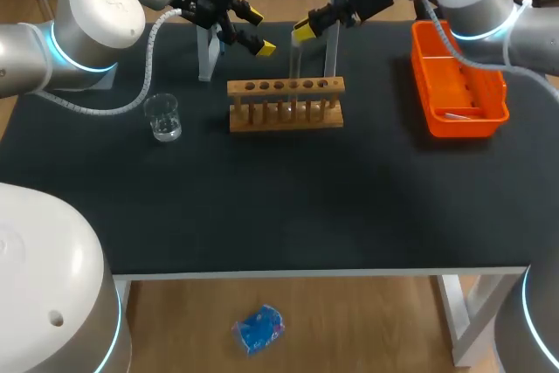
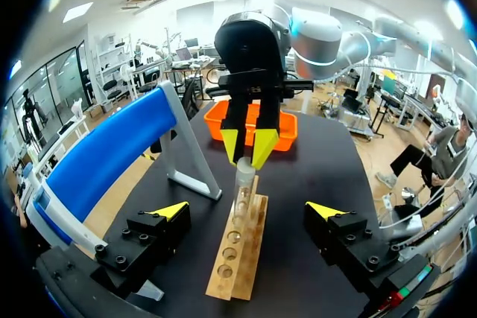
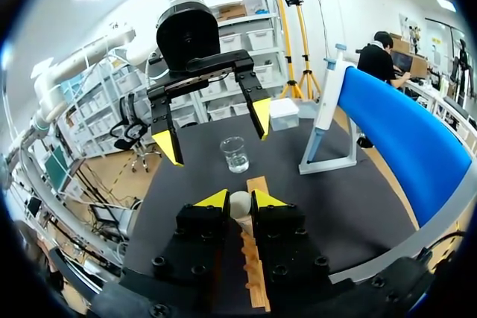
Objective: Invert the test tube, pick up the pipette, mount the tip to pipette, aspirate from beaker and dispense into the tube, eject the tip, return the pipette, and cap with the stopper.
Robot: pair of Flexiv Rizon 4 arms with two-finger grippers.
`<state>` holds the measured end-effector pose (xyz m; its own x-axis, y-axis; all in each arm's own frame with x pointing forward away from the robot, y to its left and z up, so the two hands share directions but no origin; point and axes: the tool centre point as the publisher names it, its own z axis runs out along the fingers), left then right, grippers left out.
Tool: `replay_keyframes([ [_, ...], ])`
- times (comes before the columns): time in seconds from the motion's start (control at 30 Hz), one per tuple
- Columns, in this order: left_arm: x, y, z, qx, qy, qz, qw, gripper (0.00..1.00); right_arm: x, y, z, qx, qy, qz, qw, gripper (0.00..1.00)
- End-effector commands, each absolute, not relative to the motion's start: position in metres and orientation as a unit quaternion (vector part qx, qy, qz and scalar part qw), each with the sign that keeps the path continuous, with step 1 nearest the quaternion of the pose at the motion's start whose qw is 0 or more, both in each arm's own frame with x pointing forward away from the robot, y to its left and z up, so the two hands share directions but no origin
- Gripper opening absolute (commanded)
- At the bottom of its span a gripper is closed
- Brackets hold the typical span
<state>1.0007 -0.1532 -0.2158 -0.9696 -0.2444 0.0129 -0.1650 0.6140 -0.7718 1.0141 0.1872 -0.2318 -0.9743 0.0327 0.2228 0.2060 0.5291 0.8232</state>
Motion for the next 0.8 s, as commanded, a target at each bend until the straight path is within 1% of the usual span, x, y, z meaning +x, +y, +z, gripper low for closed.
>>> replay_keyframes([
  [0.03, 1.002, -0.153, -0.215, -0.114, 0.898, -0.422, 0.045, 1.0, 1.015, 0.187, -0.24, -0.069, -0.87, -0.478, 0.098, 0.0],
  [0.8, 1.002, -0.153, -0.215, -0.114, 0.898, -0.422, 0.045, 1.0, 1.012, 0.184, -0.255, -0.074, -0.878, -0.461, 0.104, 0.0],
])
